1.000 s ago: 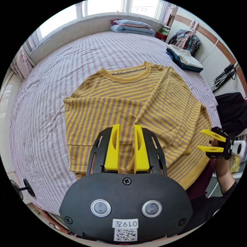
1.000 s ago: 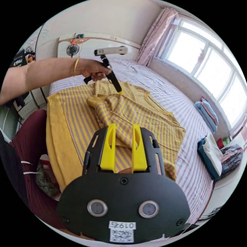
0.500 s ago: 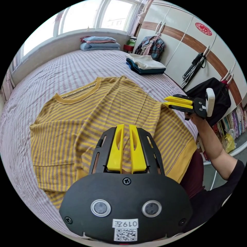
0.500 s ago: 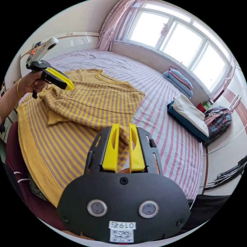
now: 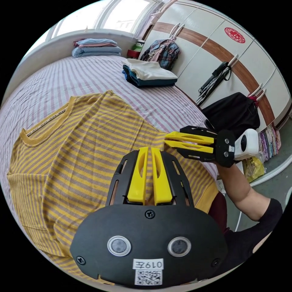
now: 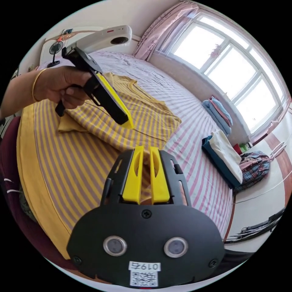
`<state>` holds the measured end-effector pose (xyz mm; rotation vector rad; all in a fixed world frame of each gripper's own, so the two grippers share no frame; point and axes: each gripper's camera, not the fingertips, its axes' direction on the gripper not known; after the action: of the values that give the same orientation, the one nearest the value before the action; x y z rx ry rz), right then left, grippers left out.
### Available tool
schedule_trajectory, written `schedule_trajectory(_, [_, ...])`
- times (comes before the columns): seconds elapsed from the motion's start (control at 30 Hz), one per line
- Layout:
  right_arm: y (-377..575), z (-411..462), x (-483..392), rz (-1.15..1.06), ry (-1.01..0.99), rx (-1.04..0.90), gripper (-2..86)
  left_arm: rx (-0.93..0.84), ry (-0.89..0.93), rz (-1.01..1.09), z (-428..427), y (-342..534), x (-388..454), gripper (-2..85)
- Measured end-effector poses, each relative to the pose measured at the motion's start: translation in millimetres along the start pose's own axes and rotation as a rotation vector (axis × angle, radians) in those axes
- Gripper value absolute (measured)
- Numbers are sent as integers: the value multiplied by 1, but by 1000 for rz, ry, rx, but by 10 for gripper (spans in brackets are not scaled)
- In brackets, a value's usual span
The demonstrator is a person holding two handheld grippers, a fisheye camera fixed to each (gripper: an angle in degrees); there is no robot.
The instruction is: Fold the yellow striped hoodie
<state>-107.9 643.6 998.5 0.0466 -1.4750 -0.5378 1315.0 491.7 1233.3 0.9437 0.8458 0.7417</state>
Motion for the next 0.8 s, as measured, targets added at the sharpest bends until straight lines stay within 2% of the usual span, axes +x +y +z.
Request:
schedule_trajectory(0.2, [16, -11, -33, -183, 44, -27, 93, -64, -26, 47, 24, -10, 27, 8])
schedule_trajectory(0.43, [21, -9, -90, -490, 280, -47, 86, -94, -36, 35, 38, -22, 42, 7])
schedule_trajectory(0.63, [24, -10, -102, -569, 253, -82, 11, -157, -88, 36, 49, -17, 53, 8])
schedule_trajectory(0.8, [38, -25, -100, -554, 181, -93, -4, -157, -76, 19, 45, 1, 58, 9])
